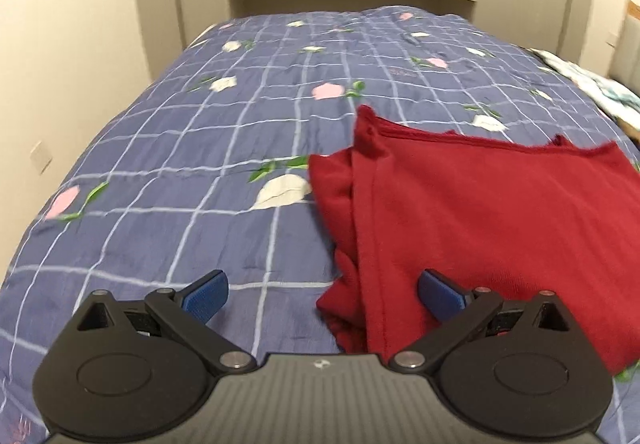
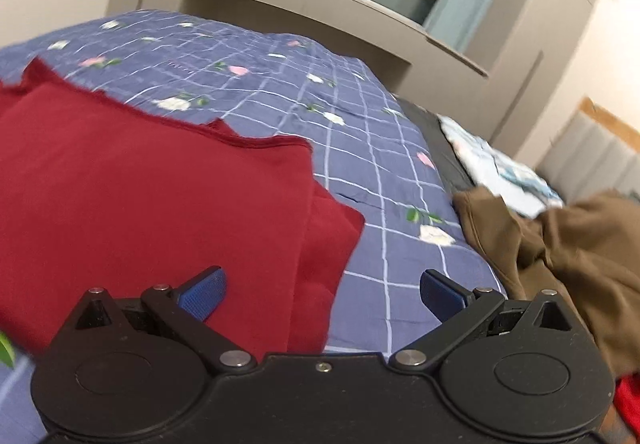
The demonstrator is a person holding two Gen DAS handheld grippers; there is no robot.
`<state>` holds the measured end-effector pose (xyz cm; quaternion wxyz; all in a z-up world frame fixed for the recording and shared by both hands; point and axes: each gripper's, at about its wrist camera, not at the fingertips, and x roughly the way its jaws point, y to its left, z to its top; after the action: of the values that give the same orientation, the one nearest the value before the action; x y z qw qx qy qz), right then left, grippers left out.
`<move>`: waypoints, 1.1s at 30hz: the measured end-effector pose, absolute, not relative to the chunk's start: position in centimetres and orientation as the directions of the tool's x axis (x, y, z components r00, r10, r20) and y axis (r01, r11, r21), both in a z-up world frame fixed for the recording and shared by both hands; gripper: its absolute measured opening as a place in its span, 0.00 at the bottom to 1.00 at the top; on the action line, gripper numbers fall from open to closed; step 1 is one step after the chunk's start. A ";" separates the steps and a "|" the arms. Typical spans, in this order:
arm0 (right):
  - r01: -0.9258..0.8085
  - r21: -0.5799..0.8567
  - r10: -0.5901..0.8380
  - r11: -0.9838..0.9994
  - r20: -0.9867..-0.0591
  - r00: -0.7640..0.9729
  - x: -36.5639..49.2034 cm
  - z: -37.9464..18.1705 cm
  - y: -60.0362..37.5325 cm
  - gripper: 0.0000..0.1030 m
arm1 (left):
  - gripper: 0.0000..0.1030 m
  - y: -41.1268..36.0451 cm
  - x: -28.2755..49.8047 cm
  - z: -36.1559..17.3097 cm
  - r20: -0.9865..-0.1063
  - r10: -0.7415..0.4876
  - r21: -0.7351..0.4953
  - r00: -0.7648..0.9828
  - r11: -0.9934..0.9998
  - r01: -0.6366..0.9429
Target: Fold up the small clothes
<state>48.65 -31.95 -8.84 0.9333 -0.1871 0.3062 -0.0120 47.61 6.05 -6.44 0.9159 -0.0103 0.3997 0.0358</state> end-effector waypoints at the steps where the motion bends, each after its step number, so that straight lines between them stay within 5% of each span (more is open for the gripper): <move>1: -0.079 -0.351 -0.144 0.933 -0.565 0.812 48.4 -8.5 -31.9 0.99 | 0.99 6.1 47.4 -6.2 -0.734 0.068 0.009 0.676 0.996 -0.091; 13: -0.030 -0.034 0.002 0.999 -0.635 0.772 43.4 -2.5 -29.9 0.99 | 0.99 4.6 42.3 -4.8 -0.760 0.055 -0.075 0.647 0.982 -0.171; 33: -0.085 0.030 0.087 0.996 -0.597 0.797 37.2 2.9 -26.0 0.99 | 0.99 2.8 35.6 -3.5 -0.779 -0.005 -0.173 0.626 0.963 -0.207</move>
<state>37.15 -25.99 2.88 0.9480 0.0010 0.3150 0.0454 35.64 2.79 -3.54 0.8933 -0.1237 0.4284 0.0566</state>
